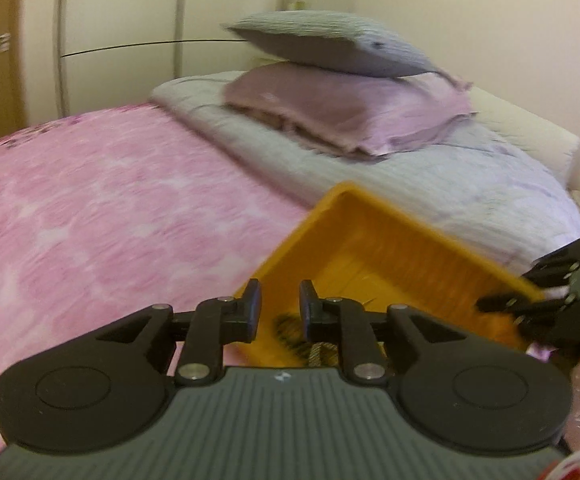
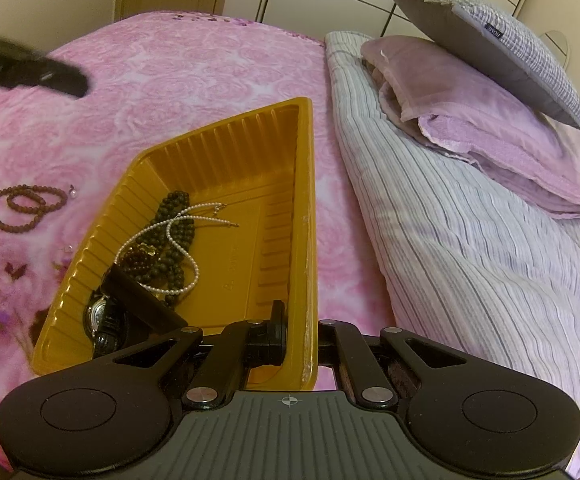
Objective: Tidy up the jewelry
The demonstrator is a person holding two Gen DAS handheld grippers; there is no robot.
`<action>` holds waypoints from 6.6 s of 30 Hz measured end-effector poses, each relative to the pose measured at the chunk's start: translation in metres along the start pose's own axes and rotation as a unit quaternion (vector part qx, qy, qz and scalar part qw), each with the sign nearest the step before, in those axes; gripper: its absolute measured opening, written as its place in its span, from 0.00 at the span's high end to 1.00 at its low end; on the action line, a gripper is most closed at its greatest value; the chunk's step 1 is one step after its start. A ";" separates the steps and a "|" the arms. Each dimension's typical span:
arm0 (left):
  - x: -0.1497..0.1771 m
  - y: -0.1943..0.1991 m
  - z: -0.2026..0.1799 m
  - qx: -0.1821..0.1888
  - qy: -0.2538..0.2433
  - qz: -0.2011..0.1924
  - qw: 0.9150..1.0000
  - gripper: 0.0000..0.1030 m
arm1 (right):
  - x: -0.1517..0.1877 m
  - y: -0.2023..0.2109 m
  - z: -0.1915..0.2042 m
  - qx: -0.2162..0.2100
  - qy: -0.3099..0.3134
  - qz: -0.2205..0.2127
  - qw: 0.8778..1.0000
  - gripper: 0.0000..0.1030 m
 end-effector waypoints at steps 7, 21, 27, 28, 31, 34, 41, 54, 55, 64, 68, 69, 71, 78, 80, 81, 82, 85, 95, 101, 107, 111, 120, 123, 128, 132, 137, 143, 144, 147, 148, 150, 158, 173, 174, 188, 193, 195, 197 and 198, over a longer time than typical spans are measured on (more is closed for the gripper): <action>0.054 0.040 0.043 -0.082 0.008 -0.002 0.997 0.80 | 0.000 0.000 -0.001 0.000 -0.001 0.001 1.000 0.96; 0.133 0.012 0.006 -0.044 0.013 0.024 0.999 0.80 | 0.003 0.000 -0.001 -0.002 -0.003 0.004 1.000 0.96; 0.140 -0.025 -0.008 -0.032 -0.011 0.043 0.999 0.80 | 0.004 -0.002 -0.001 -0.003 -0.004 0.006 1.000 0.96; 0.139 -0.030 -0.009 -0.030 -0.014 0.046 0.998 0.80 | 0.004 -0.003 -0.001 -0.003 -0.004 0.007 1.000 0.96; 0.140 -0.044 -0.009 -0.032 -0.029 0.055 0.998 0.80 | 0.006 -0.004 -0.002 -0.005 -0.006 0.010 1.000 0.96; 0.139 -0.052 -0.010 -0.030 -0.038 0.059 0.997 0.80 | 0.007 -0.005 -0.003 -0.007 -0.009 0.010 1.000 0.96; 0.140 -0.062 -0.006 -0.030 -0.042 0.067 0.996 0.80 | 0.008 -0.006 -0.003 -0.007 -0.009 0.011 1.000 0.96; 0.130 -0.054 -0.009 -0.036 -0.036 0.067 0.996 0.93 | 0.008 -0.007 -0.003 -0.007 -0.010 0.011 1.000 0.96; 0.128 -0.052 -0.009 -0.035 -0.034 0.064 0.997 0.93 | 0.008 -0.007 -0.003 -0.007 -0.010 0.011 1.000 0.96; 0.085 -0.043 -0.032 -0.002 -0.040 0.028 0.999 0.93 | 0.008 -0.007 -0.003 -0.007 -0.010 0.011 1.000 0.96; 0.077 -0.050 -0.044 0.007 -0.048 0.029 0.998 0.93 | 0.009 -0.007 -0.002 -0.008 -0.011 0.011 1.000 0.96; 0.077 -0.052 -0.046 0.008 -0.050 0.029 0.998 0.93 | 0.009 -0.008 -0.003 -0.008 -0.011 0.011 1.000 0.96; 0.076 -0.055 -0.051 0.010 -0.053 0.031 0.998 0.93 | 0.009 -0.007 -0.003 -0.009 -0.012 0.011 1.000 0.96; 0.072 -0.061 -0.058 0.016 -0.056 0.033 0.998 0.93 | 0.009 -0.007 -0.004 -0.011 -0.014 0.011 1.000 0.96; 0.071 -0.063 -0.058 0.016 -0.055 0.033 0.998 0.93 | 0.009 -0.007 -0.004 -0.011 -0.014 0.011 1.000 0.96; 0.071 -0.063 -0.058 0.016 -0.055 0.033 0.998 0.93 | 0.009 -0.007 -0.004 -0.010 -0.013 0.011 1.000 0.96; 0.071 -0.064 -0.058 0.017 -0.054 0.034 0.998 0.93 | 0.009 -0.007 -0.004 -0.010 -0.014 0.011 1.000 0.96; 0.071 -0.066 -0.059 0.019 -0.054 0.035 0.998 0.93 | 0.009 -0.007 -0.004 -0.011 -0.014 0.011 1.000 0.96; 0.069 -0.073 -0.067 0.023 -0.055 0.034 0.998 0.79 | 0.009 -0.008 -0.005 -0.011 -0.014 0.011 1.000 0.96; 0.077 -0.062 -0.054 0.011 -0.050 0.034 0.998 0.77 | 0.009 -0.008 -0.005 -0.012 -0.016 0.010 1.000 0.96; 0.098 -0.037 -0.010 -0.037 -0.039 0.039 0.998 0.77 | 0.010 -0.008 -0.005 -0.013 -0.016 0.011 1.000 0.96; 0.108 -0.029 0.028 -0.072 -0.023 0.047 0.996 0.77 | 0.010 -0.007 -0.005 -0.013 -0.018 0.012 1.000 0.96; 0.105 -0.050 0.062 -0.095 -0.033 0.053 0.994 0.77 | 0.011 -0.007 -0.006 -0.014 -0.018 0.013 1.000 0.96; 0.109 -0.064 0.064 -0.094 -0.043 0.066 0.992 0.77 | 0.011 -0.009 -0.008 -0.013 -0.020 0.014 1.000 0.96; 0.112 -0.079 0.070 -0.092 -0.042 0.077 0.992 0.77 | 0.012 -0.010 -0.007 -0.012 -0.019 0.017 1.000 0.96; 0.113 -0.085 0.077 -0.089 -0.031 0.082 0.992 0.77 | 0.011 -0.011 -0.007 -0.011 -0.017 0.017 1.000 0.96; 0.110 -0.085 0.076 -0.081 -0.031 0.086 0.992 0.84 | 0.011 -0.012 -0.007 -0.010 -0.017 0.019 1.000 0.96; 0.095 -0.066 0.064 -0.083 -0.041 0.056 0.994 0.84 | 0.011 -0.012 -0.007 -0.010 -0.017 0.019 1.000 0.96; 0.092 -0.061 0.060 -0.082 -0.042 0.049 0.995 0.84 | 0.011 -0.012 -0.006 -0.009 -0.016 0.019 1.000 0.96; 0.082 -0.050 0.045 -0.073 -0.043 0.036 0.996 0.84 | 0.011 -0.012 -0.006 -0.009 -0.016 0.019 1.000 0.96; 0.079 -0.048 0.040 -0.068 -0.040 0.033 0.996 0.84 | 0.011 -0.012 -0.006 -0.009 -0.017 0.019 1.000 0.96; 0.075 -0.044 0.031 -0.062 -0.035 0.031 0.997 0.84 | 0.011 -0.012 -0.007 -0.009 -0.018 0.020 1.000 0.96; 0.068 -0.043 -0.010 -0.028 -0.030 0.030 0.999 0.84 | 0.011 -0.012 -0.008 -0.012 -0.022 0.021 0.999 0.96; 0.064 -0.053 -0.038 -0.003 -0.043 0.029 0.999 0.84 | 0.010 -0.011 -0.007 -0.012 -0.023 0.019 0.999 0.96; 0.064 -0.054 -0.039 0.000 -0.041 0.027 0.999 0.84 | 0.010 -0.011 -0.007 -0.012 -0.023 0.019 0.999 0.96; 0.055 -0.081 -0.068 0.036 -0.048 0.028 0.998 0.83 | 0.010 -0.011 -0.007 -0.013 -0.025 0.019 0.999 0.96; 0.055 -0.069 -0.052 0.020 -0.039 0.019 0.999 0.71 | 0.011 -0.011 -0.007 -0.015 -0.027 0.017 0.999 0.96; 0.058 -0.058 -0.036 0.004 -0.030 0.016 0.999 0.71 | 0.011 -0.011 -0.007 -0.015 -0.027 0.017 0.999 0.96; 0.062 -0.045 -0.019 -0.016 -0.023 0.013 1.000 0.71 | 0.011 -0.012 -0.007 -0.015 -0.029 0.016 0.999 0.96; 0.065 -0.038 -0.010 -0.028 -0.019 0.012 0.999 0.71 | 0.012 -0.012 -0.007 -0.015 -0.029 0.016 0.999 0.96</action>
Point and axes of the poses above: each gripper's, at about its wrist camera, not at the fingertips, and y roughly against the way its jaws point, z to its left, x to its underside, the point moved 10 cm from there along -y, roughly the way its jaws point, and after that the axes turned 8 degrees about x, right-handed, at the moved point
